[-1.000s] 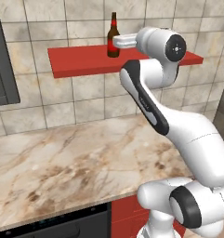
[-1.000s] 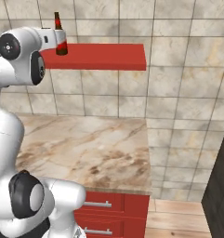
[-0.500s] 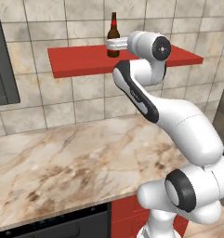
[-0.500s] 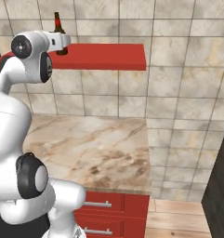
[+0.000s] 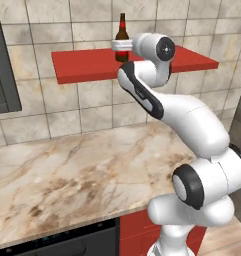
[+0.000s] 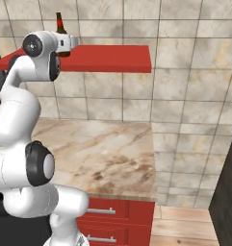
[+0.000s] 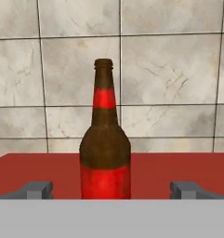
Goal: Get the candle and the beer from the cabinet and move them to the dining counter.
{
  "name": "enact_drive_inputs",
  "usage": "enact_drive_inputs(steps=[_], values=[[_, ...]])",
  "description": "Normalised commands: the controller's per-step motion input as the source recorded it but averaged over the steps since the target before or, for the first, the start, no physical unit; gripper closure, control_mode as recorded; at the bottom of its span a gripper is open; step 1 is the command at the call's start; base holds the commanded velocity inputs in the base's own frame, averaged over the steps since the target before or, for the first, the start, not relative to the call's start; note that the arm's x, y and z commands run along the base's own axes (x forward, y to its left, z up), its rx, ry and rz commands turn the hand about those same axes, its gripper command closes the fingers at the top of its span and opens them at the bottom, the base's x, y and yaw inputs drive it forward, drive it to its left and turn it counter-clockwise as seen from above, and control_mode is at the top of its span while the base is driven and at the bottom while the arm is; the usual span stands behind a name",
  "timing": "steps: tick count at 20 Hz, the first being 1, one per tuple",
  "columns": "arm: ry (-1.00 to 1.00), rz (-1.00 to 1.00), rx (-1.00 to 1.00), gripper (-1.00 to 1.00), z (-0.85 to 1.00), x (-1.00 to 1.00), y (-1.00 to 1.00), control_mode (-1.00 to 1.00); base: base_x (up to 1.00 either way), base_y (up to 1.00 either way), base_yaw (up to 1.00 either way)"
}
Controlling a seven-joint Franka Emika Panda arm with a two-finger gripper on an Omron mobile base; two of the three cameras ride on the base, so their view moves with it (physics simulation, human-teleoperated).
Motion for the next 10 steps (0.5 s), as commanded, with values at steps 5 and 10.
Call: enact_drive_inputs(steps=[5, 10], values=[[0.02, 0.00, 0.03, -1.00, -0.04, 0.40, 0.11, -1.00, 0.00, 0.00, 0.00], [0.02, 0.00, 0.03, -1.00, -0.05, 0.26, 0.05, -1.00, 0.00, 0.00, 0.00]])
